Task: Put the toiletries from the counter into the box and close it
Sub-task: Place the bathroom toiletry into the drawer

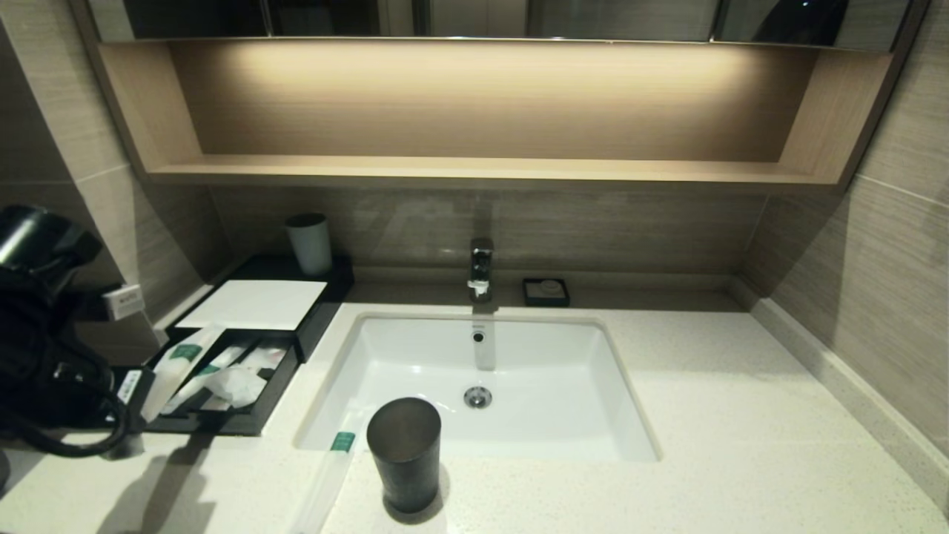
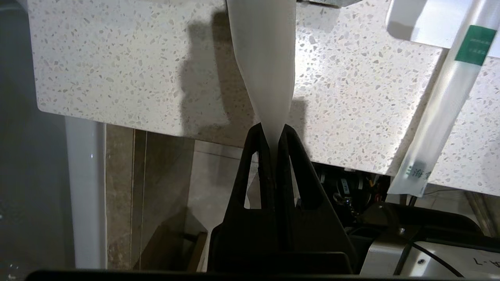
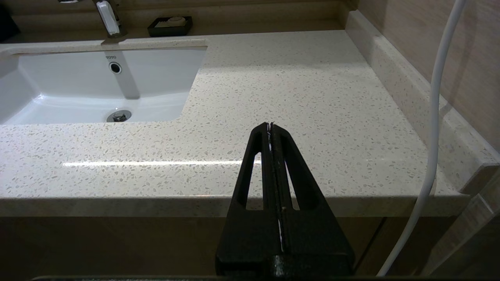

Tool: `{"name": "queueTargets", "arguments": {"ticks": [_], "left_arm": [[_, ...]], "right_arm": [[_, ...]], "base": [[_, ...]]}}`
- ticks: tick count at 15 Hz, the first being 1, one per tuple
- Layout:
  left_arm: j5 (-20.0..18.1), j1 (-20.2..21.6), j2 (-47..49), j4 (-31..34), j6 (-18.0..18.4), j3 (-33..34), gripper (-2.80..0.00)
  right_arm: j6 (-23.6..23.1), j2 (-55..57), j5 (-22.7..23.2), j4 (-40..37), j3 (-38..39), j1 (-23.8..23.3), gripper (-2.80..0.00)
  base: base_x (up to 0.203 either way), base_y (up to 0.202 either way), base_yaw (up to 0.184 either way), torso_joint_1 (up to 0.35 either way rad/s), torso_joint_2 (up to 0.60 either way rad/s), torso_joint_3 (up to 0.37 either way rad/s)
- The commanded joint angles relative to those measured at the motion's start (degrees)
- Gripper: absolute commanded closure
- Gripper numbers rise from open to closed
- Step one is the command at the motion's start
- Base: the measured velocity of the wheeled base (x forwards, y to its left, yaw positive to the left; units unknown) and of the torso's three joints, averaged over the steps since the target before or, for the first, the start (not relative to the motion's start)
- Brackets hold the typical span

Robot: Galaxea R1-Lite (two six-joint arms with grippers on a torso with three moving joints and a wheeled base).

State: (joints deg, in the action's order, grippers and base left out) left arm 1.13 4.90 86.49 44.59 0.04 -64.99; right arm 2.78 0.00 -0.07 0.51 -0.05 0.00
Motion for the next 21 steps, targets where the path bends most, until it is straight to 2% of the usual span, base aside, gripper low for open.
{"name": "queueTargets", "arguments": {"ticks": [1, 4, 10, 21], "left_arm": [[0.36, 1.08, 2.54, 1.02, 0.31, -0.93, 0.0], [2.26, 1.78, 4.21, 1.11, 0.33, -1.0, 0.0], [2.47, 4.16, 8.08, 1.02, 1.61, -2.9, 0.0], [2.47, 5.45, 20.28, 1.09, 2.15, -11.71, 0.0]], "right_arm": [[0.03, 0.09, -0.01, 0.02, 0.05, 0.0, 0.0], [0.03, 0.09, -0.01, 0.02, 0.05, 0.0, 0.0], [0.03, 0.09, -0.01, 0.02, 0.05, 0.0, 0.0], [0.03, 0.09, -0.01, 0.0, 0.02, 0.0, 0.0]], "base": [[0.0, 0.0, 0.0, 0.0, 0.0, 0.0], [0.0, 0.0, 0.0, 0.0, 0.0, 0.0], [0.0, 0.0, 0.0, 0.0, 0.0, 0.0], [0.0, 0.0, 0.0, 0.0, 0.0, 0.0]]}}
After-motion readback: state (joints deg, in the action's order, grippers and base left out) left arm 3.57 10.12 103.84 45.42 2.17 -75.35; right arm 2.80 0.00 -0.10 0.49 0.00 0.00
